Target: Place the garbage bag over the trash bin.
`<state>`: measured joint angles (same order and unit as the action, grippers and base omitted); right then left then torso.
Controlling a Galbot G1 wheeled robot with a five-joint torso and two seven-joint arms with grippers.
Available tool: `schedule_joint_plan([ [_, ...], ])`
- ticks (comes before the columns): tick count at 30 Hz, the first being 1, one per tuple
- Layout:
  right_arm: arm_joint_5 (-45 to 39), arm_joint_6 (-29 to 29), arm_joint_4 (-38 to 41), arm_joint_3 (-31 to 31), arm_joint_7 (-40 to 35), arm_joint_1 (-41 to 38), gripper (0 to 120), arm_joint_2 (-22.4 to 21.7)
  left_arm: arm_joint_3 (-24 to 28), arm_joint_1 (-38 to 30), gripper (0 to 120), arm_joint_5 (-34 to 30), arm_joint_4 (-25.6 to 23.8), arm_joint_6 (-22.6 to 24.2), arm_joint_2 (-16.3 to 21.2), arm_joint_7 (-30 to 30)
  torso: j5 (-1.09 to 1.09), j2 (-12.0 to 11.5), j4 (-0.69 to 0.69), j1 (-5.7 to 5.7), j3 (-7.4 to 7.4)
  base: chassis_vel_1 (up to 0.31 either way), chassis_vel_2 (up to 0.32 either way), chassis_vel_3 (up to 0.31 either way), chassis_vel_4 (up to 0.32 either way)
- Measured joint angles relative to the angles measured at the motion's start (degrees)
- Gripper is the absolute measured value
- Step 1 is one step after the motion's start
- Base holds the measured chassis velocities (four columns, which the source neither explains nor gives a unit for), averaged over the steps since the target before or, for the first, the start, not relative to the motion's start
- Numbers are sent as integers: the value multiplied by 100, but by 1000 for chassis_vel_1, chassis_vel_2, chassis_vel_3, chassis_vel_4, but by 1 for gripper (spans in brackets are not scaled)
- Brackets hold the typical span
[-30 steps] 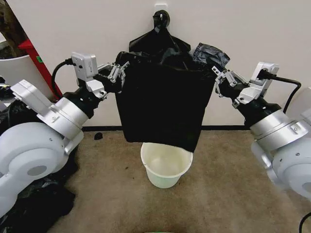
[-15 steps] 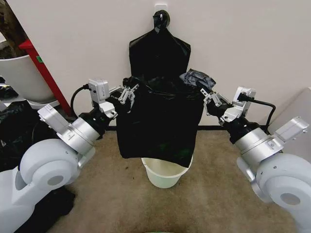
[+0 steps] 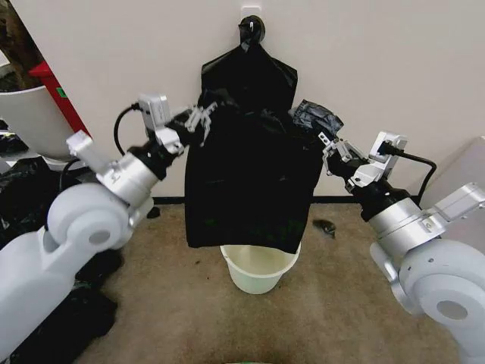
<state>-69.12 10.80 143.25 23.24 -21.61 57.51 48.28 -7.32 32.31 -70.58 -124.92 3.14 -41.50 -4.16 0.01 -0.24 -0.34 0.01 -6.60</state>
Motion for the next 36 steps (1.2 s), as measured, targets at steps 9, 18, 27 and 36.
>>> schedule_joint_plan([
  [9, 335, -19, -3, -169, 182, 376, 0, 458, 520, 83, 0, 280, 357, -143, -622, 43, 0, 0, -1, 0, 0, 0, 0, 0, 0],
  [18, 850, -32, -152, -389, 524, 757, 0, 1144, 460, 469, 0, 666, 538, -295, -787, 195, 0, 0, -1, 0, 0, 0, 0, 0, 0],
  [27, 1232, -51, -332, -715, 704, 951, 0, 1578, 181, 1064, 0, 1055, 564, -473, -727, 304, -2, 0, 0, 0, 0, 0, 0, 0, 0],
  [36, 1416, -142, -609, -1131, 773, 909, 0, 1909, 20, 1552, 0, 1366, 508, -605, -643, 368, -1, 0, 0, 0, 0, 0, 0, 0, 0],
])
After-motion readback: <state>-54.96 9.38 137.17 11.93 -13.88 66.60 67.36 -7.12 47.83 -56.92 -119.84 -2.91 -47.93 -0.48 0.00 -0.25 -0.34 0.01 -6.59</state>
